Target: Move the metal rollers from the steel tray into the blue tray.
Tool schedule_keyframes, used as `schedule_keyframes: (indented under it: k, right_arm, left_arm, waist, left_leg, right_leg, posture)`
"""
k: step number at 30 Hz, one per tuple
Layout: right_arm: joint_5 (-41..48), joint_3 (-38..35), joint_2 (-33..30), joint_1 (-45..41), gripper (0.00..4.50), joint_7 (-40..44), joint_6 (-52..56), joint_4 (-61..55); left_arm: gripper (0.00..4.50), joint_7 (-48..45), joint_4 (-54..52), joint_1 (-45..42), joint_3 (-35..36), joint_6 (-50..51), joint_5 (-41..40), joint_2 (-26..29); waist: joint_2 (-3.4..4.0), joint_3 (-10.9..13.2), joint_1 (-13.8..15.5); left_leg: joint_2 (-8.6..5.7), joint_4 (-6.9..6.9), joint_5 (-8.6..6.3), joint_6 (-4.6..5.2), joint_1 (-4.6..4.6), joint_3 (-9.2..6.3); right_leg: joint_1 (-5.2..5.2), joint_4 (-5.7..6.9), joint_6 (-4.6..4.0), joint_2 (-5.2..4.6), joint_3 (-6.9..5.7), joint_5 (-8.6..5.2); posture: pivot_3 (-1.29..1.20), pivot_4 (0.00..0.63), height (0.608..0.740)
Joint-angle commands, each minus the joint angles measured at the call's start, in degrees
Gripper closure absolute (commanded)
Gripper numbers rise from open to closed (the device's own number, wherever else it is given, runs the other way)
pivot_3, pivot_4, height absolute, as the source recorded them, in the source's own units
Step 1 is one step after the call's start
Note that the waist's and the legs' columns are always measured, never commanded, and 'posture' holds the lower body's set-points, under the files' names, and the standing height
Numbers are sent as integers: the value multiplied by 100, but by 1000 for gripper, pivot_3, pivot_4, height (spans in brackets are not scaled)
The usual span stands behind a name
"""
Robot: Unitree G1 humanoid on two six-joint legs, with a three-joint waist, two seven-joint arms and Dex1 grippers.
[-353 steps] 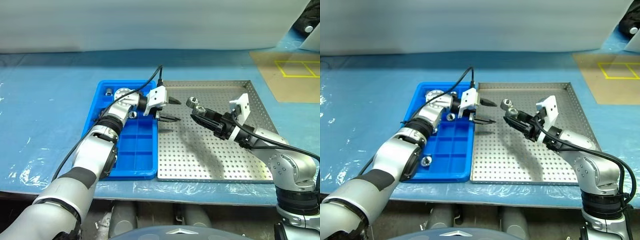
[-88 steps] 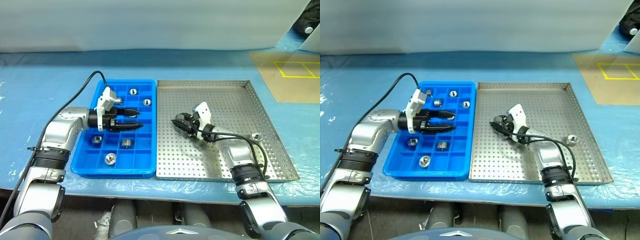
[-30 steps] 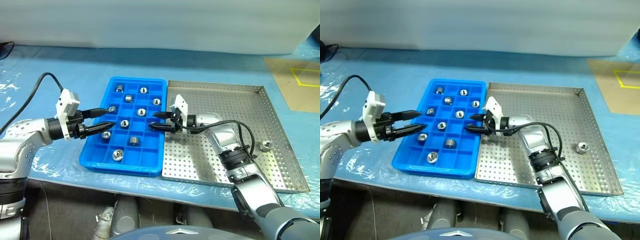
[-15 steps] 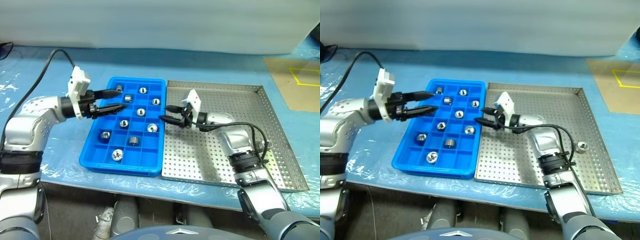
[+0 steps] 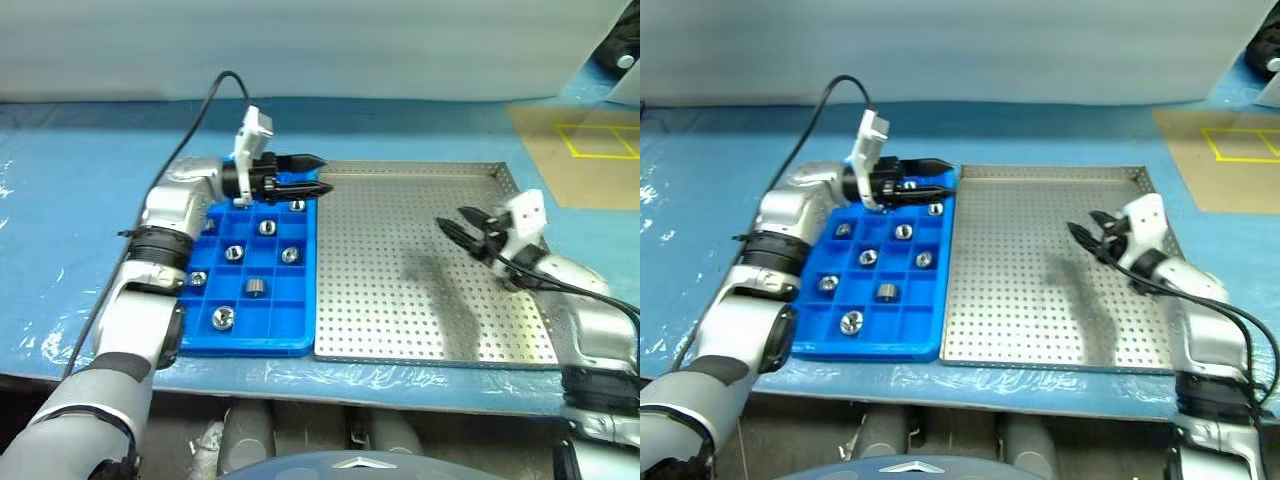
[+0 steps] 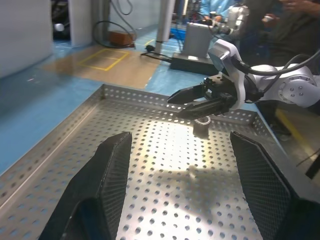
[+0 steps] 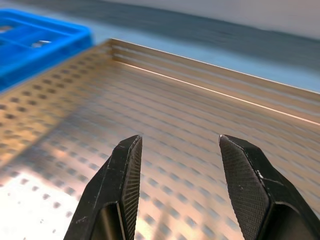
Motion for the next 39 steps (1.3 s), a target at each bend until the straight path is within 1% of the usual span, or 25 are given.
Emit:
schedule_keyframes:
  k: [1,3,6,11,15,18,24,33,37,39]
  right_arm:
    - [123,-554,-86,343,2015,-344,69,-567]
    - [136,-676,-72,571,2015,-458,97,-701]
    - [105,-756,13,910,2015,-602,66,-762]
    - [118,-525,132,1099,2015,-647,-5,-626]
    - [3,-282,201,895,2015,-691,-139,-229]
    - [-266,-78,125,819,2015,-678,-442,373]
    - [-490,37,179,491,2015,-806,-965,1489]
    - [-554,276,301,302,2015,-813,-1302,1881]
    - [-579,318,344,267,2878,-852,-1355,1915]
    - [-492,372,370,306,2867,-731,-1301,1797]
  left_arm:
    - [1176,-295,271,-165,-76,-368,160,-219]
    - [1176,-376,400,-193,-71,-459,221,-345]
    - [1176,-478,547,-246,-20,-495,250,-480]
    - [1176,-547,612,-229,22,-529,305,-541]
    - [1176,-549,515,-159,120,-347,249,-439]
    - [1176,-537,384,-57,136,-296,273,-362]
    - [1176,-427,8,216,142,-136,266,-250]
    - [1176,-326,-62,300,184,-98,285,-120]
    - [1176,-349,-73,330,166,-100,298,-79]
    - [1176,-373,-106,346,177,-77,289,-16]
  waist:
    - [0,0,-107]
    - [0,0,-234]
    - [1,0,-343]
    - [2,-1,-434]
    - [2,-1,-468]
    - [3,-1,-459]
    - [4,-1,-446]
    - [4,-1,-438]
    - [4,-1,-435]
    - [3,-1,-436]
  left_leg:
    - [1,2,0,1,2,0]
    - [2,8,-1,3,2,-1]
    - [3,17,-3,5,7,-1]
    - [1,37,-17,11,6,-2]
    - [1,49,-24,29,1,-10]
    - [0,50,-24,36,0,-9]
    - [0,50,-28,46,-9,-10]
    - [3,54,-31,49,8,-8]
    - [4,53,-30,49,8,-9]
    - [4,53,-31,50,7,-9]
  right_leg:
    - [0,-2,0,0,3,0]
    - [1,-3,2,3,4,1]
    - [6,-2,7,4,7,4]
    - [18,-6,13,2,8,7]
    - [25,-12,14,-2,8,8]
    - [26,-14,14,-4,8,8]
    - [26,-24,14,-8,5,8]
    - [44,-23,13,-12,5,8]
    - [44,-23,13,-11,5,8]
    - [44,-24,13,-11,5,8]
  posture:
    - [-530,150,740]
    - [-553,150,740]
    - [-563,150,740]
    - [-544,150,740]
    - [-522,150,740]
    - [-486,150,740]
    - [-453,150,740]
    - [-431,150,740]
    - [-429,150,740]
    - [-427,150,740]
